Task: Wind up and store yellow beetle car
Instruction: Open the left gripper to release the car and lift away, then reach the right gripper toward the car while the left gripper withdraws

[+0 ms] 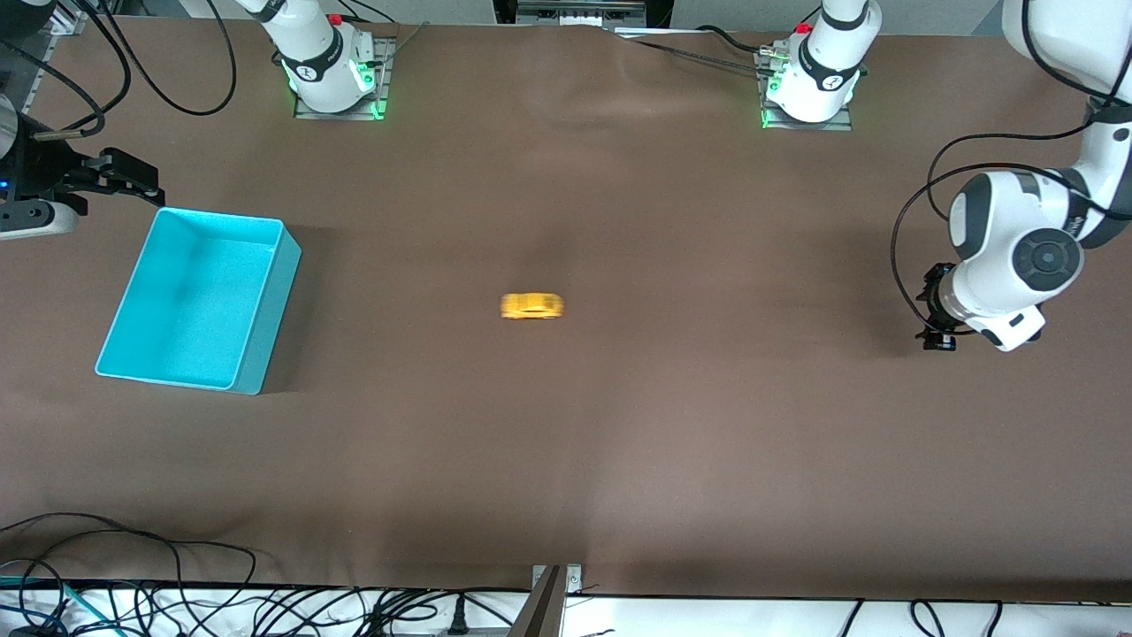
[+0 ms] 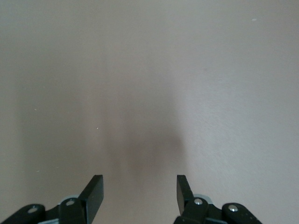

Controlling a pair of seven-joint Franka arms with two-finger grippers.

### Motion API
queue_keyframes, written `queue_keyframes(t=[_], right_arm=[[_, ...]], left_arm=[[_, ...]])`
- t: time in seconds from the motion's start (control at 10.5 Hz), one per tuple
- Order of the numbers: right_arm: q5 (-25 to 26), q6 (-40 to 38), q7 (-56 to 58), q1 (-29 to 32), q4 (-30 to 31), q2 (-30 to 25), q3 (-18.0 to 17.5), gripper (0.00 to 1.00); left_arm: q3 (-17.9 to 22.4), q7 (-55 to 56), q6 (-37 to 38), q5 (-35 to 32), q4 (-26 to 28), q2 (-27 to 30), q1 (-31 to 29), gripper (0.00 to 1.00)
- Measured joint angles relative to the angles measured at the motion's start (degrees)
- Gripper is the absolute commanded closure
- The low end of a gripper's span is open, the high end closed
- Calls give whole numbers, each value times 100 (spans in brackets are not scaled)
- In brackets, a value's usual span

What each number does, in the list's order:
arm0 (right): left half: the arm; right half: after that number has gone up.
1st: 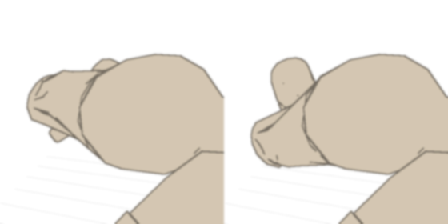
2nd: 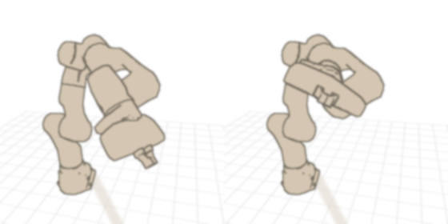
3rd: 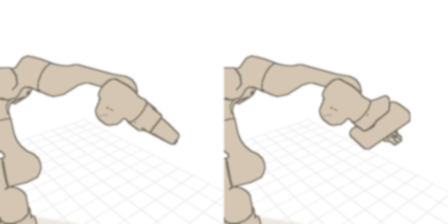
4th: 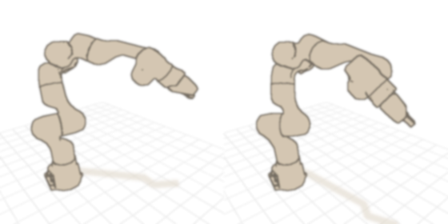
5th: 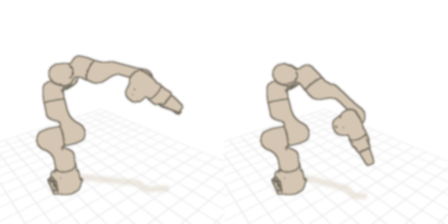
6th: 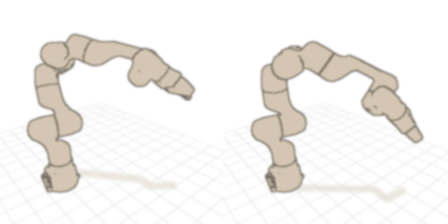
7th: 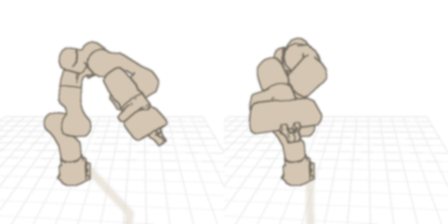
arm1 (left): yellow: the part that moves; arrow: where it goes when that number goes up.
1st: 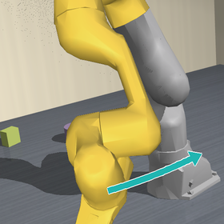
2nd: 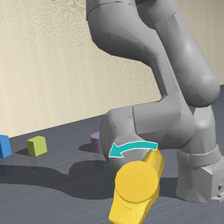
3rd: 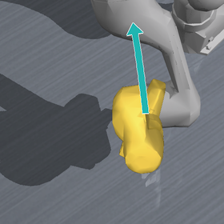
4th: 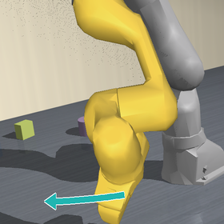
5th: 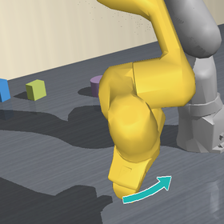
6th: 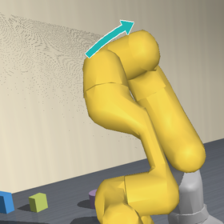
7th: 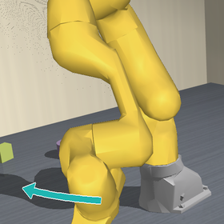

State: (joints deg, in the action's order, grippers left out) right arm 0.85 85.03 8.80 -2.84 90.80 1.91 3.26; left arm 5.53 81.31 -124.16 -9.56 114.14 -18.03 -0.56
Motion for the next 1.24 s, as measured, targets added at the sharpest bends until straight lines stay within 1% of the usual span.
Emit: queue_keyframes(t=[0.29, 0.38, 0.76, 0.96, 1.24], right_arm=[[0, -1, 0, 1, 1, 0, 1, 0], [0, -2, 1, 2, 1, 0, 2, 0], [0, -4, 1, 3, 1, 0, 2, 0], [-1, 3, 2, -1, 0, 0, 1, 0], [-1, 3, 2, -21, 1, 20, -16, 0]], left_arm=[[-2, -985, 923, 236, -757, 28, 0, 29], [-2, -1376, 1109, 425, -1001, 31, 1, 26], [-16, -3128, 2258, 749, -2182, 52, 8, 0], [-24, -3919, 2669, 944, -2598, 57, 11, 0], [-72, -5016, 3034, 1034, -3072, 63, 19, 0]])
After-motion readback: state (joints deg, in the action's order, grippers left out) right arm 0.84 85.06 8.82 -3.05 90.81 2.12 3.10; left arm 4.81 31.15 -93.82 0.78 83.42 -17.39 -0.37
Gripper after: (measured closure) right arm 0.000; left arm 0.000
